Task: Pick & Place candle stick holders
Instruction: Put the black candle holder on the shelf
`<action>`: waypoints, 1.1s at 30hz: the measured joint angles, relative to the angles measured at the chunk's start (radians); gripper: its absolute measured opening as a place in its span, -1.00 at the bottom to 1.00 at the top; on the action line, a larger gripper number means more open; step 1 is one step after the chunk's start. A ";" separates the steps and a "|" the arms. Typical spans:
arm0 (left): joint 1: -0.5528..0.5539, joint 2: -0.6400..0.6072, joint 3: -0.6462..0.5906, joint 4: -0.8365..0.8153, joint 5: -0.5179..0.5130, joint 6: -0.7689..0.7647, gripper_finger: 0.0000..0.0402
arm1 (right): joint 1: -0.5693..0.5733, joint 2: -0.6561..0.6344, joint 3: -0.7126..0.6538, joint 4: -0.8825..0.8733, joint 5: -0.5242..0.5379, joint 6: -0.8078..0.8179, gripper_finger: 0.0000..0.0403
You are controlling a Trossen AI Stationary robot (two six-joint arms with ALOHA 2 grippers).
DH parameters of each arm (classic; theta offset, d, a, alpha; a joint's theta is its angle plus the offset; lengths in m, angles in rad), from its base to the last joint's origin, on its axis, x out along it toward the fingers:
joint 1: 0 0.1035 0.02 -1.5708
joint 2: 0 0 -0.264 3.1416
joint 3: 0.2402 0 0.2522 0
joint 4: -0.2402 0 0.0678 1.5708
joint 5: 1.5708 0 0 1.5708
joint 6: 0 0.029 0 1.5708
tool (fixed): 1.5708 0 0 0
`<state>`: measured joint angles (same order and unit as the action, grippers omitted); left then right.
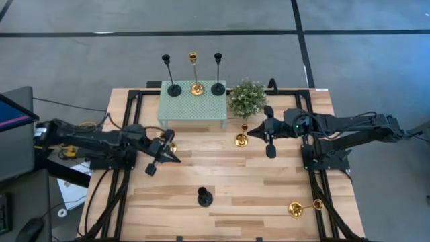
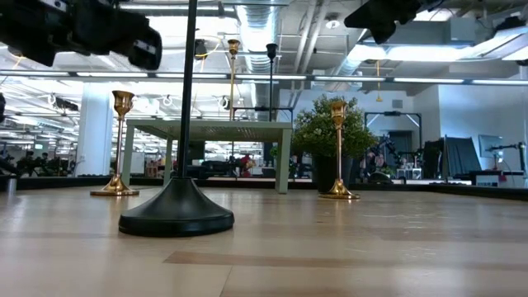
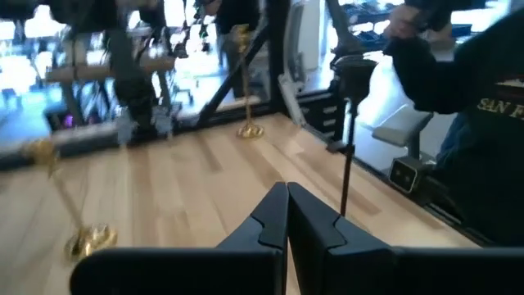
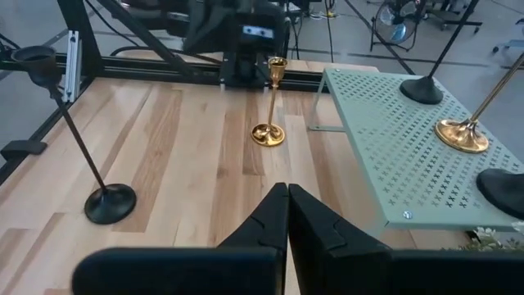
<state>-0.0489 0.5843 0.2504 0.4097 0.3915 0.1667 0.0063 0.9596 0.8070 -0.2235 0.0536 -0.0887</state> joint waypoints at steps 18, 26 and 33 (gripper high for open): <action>-0.403 0.297 0.068 0.154 -0.525 -0.007 -0.98 | 0.000 0.001 0.000 0.000 0.000 0.000 -1.00; -0.570 0.447 0.140 0.152 -0.785 0.034 -0.98 | 0.000 0.002 0.000 0.000 0.000 0.000 -1.00; -0.578 0.492 0.142 0.156 -0.862 -0.071 -0.95 | 0.000 0.003 0.000 -0.001 -0.001 0.000 -1.00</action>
<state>-0.6268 1.0767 0.3923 0.5659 -0.4709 0.0961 0.0063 0.9624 0.8070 -0.2241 0.0529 -0.0883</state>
